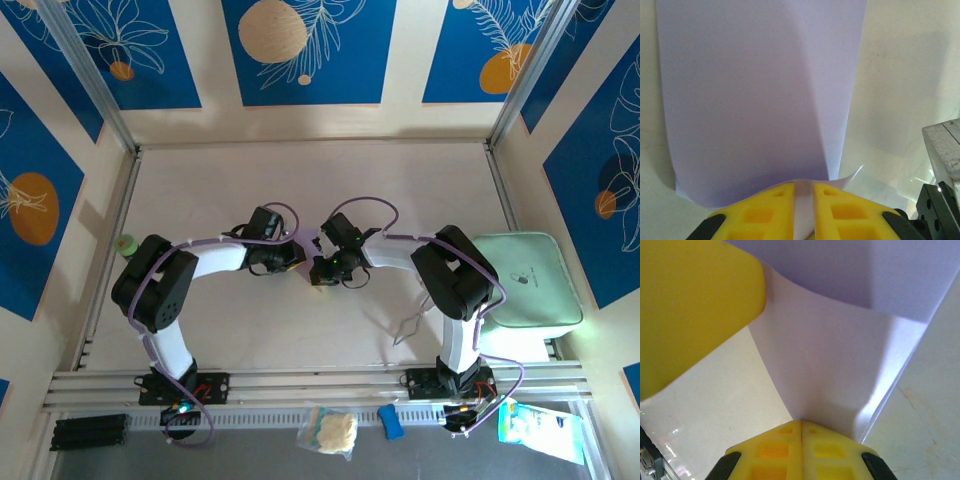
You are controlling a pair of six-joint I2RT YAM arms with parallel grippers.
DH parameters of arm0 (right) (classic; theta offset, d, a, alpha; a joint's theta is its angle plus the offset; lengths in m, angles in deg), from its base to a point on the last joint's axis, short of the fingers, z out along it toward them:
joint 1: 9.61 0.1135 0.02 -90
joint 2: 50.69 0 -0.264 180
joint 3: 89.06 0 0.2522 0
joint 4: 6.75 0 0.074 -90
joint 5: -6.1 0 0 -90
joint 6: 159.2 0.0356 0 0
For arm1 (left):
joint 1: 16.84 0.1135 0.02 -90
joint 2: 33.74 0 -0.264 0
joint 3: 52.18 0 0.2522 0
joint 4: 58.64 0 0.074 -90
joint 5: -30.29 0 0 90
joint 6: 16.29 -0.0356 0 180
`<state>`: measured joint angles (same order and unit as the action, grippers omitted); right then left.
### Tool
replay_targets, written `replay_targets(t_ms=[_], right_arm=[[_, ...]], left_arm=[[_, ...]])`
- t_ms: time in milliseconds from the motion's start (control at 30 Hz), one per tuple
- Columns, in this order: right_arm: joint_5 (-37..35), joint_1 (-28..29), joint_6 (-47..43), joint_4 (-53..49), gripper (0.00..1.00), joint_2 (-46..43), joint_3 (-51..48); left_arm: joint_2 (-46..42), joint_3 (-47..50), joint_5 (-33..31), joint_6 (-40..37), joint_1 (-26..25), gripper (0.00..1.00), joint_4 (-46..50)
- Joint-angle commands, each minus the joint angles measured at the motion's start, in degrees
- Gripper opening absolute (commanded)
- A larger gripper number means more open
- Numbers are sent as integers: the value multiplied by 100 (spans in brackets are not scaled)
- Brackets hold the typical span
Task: Fold a paper plane with a square sheet of paper (pick it up from the middle)
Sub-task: Third fold the triangle at the center of the table.
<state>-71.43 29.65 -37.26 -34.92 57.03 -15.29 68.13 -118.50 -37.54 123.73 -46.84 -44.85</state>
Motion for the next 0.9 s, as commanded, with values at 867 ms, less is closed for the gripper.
replay_targets(t_ms=[867], right_arm=[[-281,-59,-187,-835,4,425,-51]], left_arm=[[140,-474,-495,-1400,996,17,985]])
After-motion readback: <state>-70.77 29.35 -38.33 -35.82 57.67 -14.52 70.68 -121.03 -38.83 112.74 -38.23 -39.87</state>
